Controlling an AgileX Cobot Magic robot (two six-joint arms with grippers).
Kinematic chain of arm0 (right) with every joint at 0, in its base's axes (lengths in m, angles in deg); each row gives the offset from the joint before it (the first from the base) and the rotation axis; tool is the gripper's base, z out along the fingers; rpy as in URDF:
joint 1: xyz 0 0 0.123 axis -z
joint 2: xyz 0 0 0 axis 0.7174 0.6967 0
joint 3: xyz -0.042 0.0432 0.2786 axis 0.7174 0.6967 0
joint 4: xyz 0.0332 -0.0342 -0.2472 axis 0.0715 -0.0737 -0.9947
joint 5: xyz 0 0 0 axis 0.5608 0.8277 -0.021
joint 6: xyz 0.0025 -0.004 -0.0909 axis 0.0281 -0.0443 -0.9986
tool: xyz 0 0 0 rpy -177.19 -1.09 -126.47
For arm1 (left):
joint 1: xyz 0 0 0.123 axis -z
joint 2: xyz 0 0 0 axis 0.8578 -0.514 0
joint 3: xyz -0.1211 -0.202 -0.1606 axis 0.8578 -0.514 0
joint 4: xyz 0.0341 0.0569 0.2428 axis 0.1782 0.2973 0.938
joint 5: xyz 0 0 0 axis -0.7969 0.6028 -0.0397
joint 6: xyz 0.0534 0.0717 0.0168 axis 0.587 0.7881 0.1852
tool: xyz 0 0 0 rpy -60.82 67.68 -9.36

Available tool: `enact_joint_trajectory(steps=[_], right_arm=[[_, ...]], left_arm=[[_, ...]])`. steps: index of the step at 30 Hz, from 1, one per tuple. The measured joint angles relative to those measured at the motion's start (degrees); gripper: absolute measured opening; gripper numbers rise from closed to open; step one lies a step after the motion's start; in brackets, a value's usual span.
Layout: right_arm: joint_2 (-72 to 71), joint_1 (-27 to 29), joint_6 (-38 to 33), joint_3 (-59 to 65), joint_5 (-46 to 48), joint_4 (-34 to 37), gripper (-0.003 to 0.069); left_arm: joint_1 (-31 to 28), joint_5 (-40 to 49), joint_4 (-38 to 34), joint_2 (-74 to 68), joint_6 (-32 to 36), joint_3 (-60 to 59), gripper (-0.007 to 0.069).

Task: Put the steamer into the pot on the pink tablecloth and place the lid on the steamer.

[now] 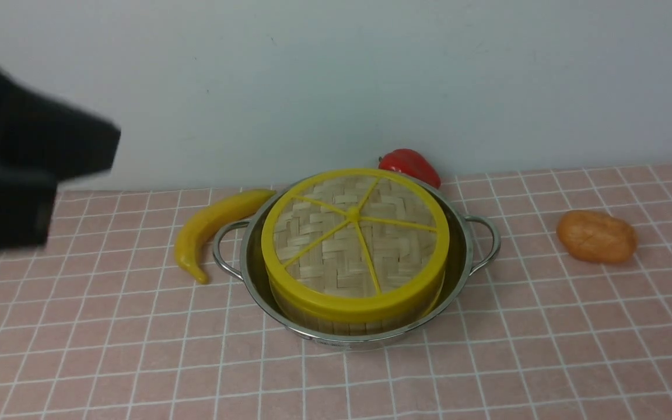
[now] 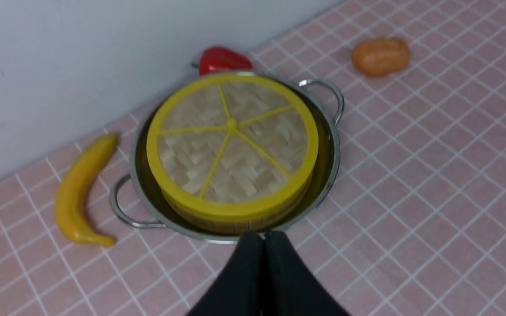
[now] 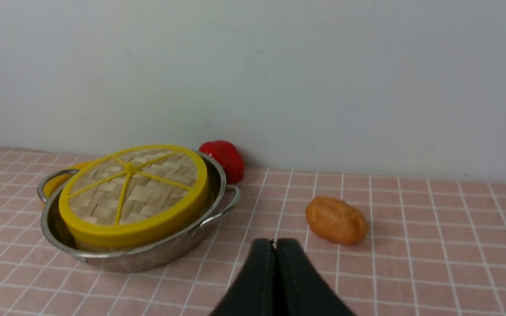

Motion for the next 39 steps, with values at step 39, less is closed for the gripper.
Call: enact_joint_trajectory(steps=[39], right_arm=[[0.0, 0.0, 0.1, 4.3, 0.0, 13.6, 0.0132]], left_arm=[[-35.6, -48.2, 6.5, 44.4, -3.7, -67.4, 0.0031]])
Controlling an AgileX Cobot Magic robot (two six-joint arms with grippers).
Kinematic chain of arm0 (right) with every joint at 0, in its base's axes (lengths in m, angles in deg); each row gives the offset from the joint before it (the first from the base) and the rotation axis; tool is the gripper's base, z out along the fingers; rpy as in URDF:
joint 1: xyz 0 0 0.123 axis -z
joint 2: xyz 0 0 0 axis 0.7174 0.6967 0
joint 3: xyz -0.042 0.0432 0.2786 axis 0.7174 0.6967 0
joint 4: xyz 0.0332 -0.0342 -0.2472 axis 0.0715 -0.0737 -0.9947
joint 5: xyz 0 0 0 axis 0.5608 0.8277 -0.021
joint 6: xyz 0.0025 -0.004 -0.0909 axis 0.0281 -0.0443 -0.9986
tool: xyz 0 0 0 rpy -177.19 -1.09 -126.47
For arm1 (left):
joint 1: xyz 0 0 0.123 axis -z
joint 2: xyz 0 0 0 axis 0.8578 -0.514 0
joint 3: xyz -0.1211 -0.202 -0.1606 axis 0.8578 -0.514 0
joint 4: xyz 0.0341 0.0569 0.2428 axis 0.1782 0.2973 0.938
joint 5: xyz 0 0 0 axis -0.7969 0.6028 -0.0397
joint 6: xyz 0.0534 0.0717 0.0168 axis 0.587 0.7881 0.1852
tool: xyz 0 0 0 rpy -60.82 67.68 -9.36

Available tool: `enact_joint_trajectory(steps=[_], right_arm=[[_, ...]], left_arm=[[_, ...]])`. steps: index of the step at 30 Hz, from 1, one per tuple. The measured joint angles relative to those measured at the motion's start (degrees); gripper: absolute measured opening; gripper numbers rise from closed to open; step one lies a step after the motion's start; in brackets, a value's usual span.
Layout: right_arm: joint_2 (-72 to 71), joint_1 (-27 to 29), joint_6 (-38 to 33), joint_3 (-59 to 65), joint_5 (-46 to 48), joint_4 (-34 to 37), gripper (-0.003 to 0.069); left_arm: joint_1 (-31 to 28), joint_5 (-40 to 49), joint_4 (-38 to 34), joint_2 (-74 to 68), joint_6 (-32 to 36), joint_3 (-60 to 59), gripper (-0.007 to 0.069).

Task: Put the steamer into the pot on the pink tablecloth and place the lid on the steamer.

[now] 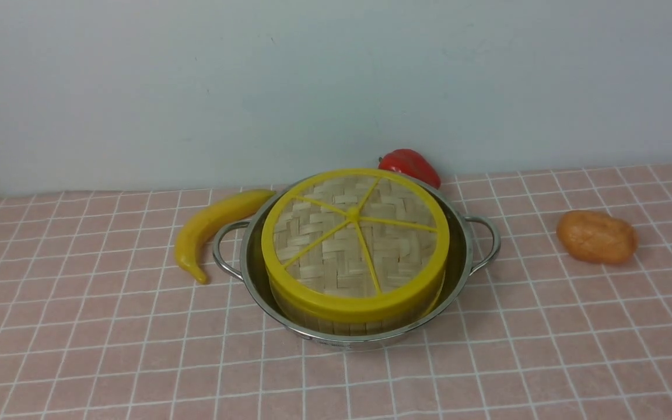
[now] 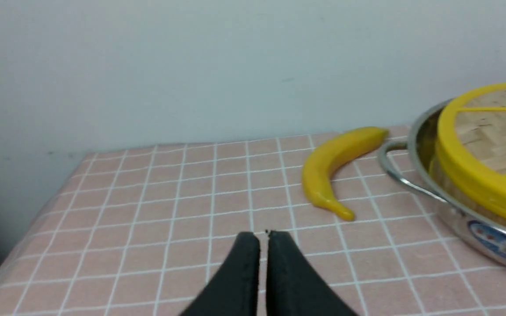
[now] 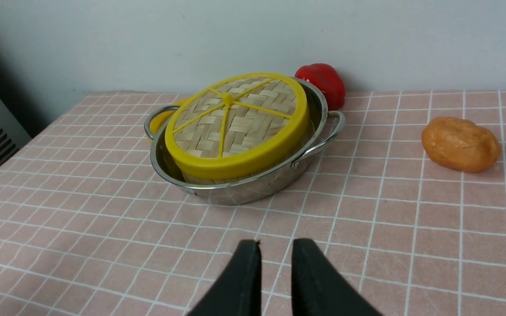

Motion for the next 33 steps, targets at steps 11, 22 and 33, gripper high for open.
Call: enact_joint_trajectory(steps=[11, 22, 33], right_arm=[[0.0, 0.0, 0.0, 0.0, 0.0, 0.1, 0.0165], [0.0, 0.0, 0.0, 0.0, 0.0, 0.2, 0.0195], [-0.5, 3.8, -1.5, 0.9, -2.2, -3.7, 0.0221]], left_arm=[[-1.7, -0.4, -0.1, 7.6, -0.2, -7.3, 0.0054], [-1.7, -0.4, 0.1, 7.6, -0.2, -7.3, 0.0066], [-1.7, -0.4, 0.1, 7.6, -0.2, -7.3, 0.0085]])
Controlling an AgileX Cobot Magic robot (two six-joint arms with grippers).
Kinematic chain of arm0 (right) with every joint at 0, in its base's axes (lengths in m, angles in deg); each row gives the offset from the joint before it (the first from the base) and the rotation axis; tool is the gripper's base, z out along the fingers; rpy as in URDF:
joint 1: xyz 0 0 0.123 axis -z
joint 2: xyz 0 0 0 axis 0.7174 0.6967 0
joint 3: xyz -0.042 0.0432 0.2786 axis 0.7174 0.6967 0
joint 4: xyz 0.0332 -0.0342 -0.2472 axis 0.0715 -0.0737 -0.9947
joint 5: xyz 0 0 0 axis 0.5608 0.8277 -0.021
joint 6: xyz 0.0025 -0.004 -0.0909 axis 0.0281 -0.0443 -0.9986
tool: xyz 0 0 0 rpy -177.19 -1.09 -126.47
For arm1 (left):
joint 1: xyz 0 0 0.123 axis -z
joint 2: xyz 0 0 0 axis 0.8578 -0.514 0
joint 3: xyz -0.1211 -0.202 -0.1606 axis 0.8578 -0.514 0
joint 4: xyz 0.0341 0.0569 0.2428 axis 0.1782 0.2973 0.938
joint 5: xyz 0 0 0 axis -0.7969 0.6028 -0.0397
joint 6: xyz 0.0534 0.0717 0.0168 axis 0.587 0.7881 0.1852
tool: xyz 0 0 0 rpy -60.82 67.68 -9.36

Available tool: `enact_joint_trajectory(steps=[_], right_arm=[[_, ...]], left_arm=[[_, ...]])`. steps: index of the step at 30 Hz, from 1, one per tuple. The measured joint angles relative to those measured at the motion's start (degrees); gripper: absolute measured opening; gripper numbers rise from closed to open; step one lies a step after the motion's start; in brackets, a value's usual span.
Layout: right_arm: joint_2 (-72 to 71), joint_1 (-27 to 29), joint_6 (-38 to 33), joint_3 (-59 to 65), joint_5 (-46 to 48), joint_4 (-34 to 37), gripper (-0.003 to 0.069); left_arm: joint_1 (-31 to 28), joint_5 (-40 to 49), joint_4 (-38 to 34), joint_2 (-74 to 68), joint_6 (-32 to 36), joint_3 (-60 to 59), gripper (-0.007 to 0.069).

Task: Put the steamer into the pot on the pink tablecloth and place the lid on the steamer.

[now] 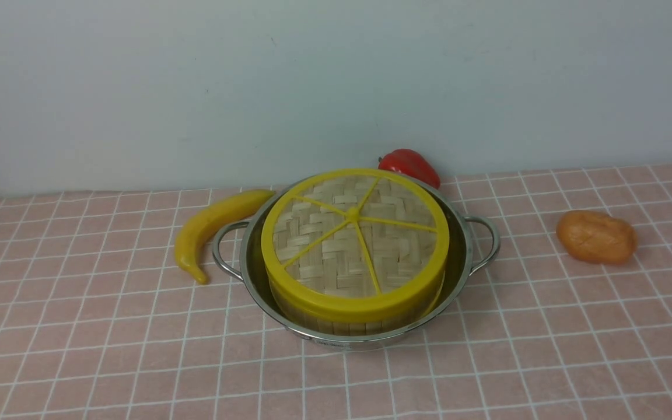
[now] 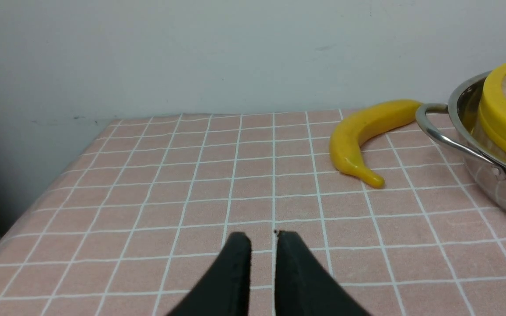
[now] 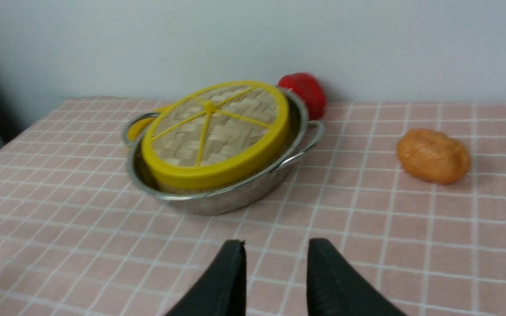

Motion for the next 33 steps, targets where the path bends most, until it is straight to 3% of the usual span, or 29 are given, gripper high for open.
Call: enact_joint_trajectory(steps=[6, 7, 11, 16, 33], right_arm=[[0.0, 11.6, -1.3, 9.2, -15.5, -8.8, 0.0237], [0.1, 15.2, -1.3, 13.6, -22.1, -10.0, 0.024], [0.2, 22.4, -1.3, 25.3, -38.4, -10.4, 0.0243], [0.3, 27.0, -1.3, 36.8, -49.5, -9.1, 0.0243], [0.1, 27.7, -1.3, 40.1, -52.3, -8.3, 0.0243]], left_arm=[[0.0, 0.0, 0.1, 0.0, 0.0, 0.0, 0.0096], [0.0, 0.0, 0.1, 0.0, 0.0, 0.0, 0.0096], [0.0, 0.0, 0.1, 0.0, 0.0, 0.0, 0.0109], [0.0, 0.0, 0.1, 0.0, 0.0, 0.0, 0.0118], [0.0, 0.0, 0.1, 0.0, 0.0, 0.0, 0.0149]])
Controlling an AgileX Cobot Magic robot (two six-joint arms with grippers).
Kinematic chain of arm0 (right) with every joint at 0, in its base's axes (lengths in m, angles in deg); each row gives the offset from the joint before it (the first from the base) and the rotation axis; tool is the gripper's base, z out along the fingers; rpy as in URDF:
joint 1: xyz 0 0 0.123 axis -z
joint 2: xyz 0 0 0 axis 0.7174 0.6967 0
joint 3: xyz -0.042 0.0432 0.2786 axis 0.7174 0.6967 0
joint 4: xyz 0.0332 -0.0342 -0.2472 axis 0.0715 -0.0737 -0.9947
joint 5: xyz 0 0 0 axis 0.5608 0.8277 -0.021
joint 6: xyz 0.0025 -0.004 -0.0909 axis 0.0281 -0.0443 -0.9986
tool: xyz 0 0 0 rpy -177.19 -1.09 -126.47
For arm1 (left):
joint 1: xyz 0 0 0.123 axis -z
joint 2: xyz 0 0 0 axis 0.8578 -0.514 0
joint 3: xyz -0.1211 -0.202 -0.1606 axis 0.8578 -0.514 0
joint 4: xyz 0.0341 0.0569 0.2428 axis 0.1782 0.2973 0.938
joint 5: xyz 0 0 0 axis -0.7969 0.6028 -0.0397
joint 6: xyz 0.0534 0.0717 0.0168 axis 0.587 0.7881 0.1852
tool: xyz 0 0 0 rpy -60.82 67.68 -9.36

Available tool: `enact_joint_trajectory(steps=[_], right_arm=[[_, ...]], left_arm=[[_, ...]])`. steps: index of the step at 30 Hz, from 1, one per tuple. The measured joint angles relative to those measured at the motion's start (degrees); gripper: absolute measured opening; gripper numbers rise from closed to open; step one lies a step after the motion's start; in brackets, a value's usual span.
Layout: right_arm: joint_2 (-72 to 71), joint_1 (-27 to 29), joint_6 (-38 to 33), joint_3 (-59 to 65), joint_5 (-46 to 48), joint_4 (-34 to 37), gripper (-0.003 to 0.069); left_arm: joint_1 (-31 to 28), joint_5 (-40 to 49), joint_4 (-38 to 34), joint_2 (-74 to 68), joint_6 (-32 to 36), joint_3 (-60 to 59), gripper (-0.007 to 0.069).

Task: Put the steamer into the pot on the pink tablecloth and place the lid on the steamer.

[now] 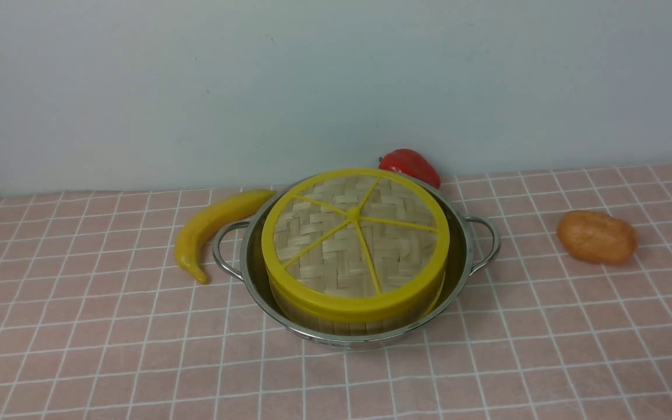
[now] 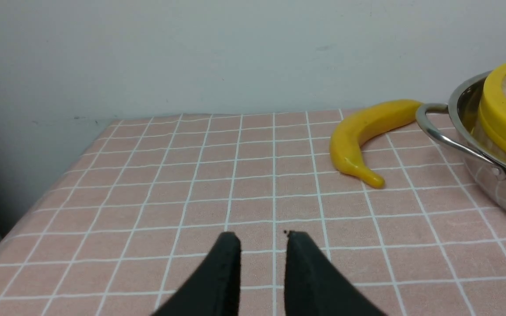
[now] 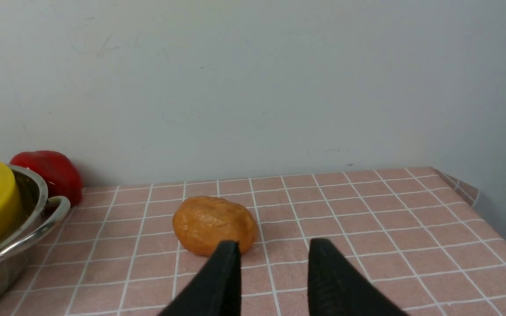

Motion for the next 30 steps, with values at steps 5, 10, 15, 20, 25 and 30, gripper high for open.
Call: enact_joint_trajectory(steps=[5, 10, 15, 20, 25, 30], right_arm=[[0.0, 0.0, 0.4, 0.0, 0.0, 0.0, 0.0243], [0.0, 0.0, 0.4, 0.0, 0.1, 0.0, 0.0243], [0.0, 0.0, 1.1, 0.0, 0.1, 0.0, 0.0243], [0.0, 0.0, 1.3, 0.0, 0.1, 0.0, 0.0243], [0.0, 0.0, 1.3, 0.0, 0.1, 0.0, 0.0243], [0.0, 0.0, 1.3, 0.0, 0.1, 0.0, 0.0243]], left_arm=[[0.4, 0.0, 0.0, 0.0, 0.0, 0.0, 0.0148], [2.8, 0.0, 0.0, 0.0, 0.0, 0.0, 0.016], [2.9, 0.0, 0.0, 0.0, 0.0, 0.0, 0.0169], [2.9, 0.0, 0.0, 0.0, 0.0, 0.0, 0.0172], [2.9, 0.0, 0.0, 0.0, 0.0, 0.0, 0.0181], [2.9, 0.0, 0.0, 0.0, 0.0, 0.0, 0.0181]])
